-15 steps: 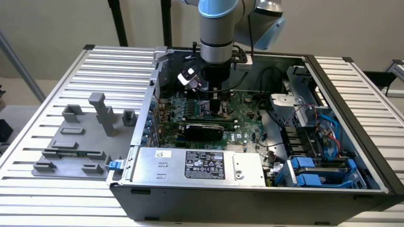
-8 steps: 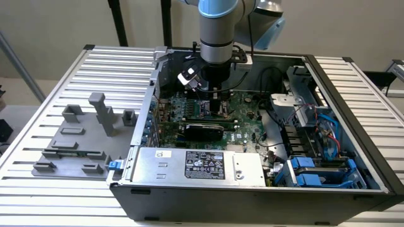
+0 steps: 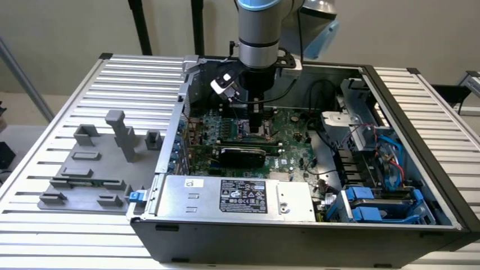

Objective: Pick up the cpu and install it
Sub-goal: 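Place the cpu into insertion slot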

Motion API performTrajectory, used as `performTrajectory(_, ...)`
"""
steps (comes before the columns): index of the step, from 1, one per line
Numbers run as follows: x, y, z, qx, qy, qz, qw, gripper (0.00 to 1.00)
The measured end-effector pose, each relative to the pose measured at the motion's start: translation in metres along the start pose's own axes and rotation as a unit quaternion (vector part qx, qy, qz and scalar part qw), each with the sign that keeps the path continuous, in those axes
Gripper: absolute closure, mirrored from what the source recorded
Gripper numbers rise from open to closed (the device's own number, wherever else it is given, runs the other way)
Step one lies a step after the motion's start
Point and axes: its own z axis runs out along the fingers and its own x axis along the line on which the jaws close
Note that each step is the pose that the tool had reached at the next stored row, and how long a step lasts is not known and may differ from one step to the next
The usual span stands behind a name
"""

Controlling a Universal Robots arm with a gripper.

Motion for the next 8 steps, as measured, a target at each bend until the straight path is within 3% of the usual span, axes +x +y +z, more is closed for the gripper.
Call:
performTrajectory(1, -0.0001, 0.0000, -0.0014, 0.0005, 0.0000, 0.000, 1.0000, 0.45)
performTrajectory(2, -0.0001, 0.0001, -0.0021, 0.0009, 0.0000, 0.000, 1.0000, 0.45)
performTrajectory(4, -0.0001, 0.0002, -0.0023, 0.0010, 0.0003, 0.000, 1.0000, 0.58)
performTrajectory(5, -0.0001, 0.0002, -0.0024, 0.0011, 0.0003, 0.000, 1.0000, 0.58)
performTrajectory(7, -0.0001, 0.0002, -0.0025, 0.0012, 0.0002, 0.000, 1.0000, 0.70)
performTrajectory(8, -0.0001, 0.0002, -0.0025, 0.0012, 0.0002, 0.000, 1.0000, 0.70)
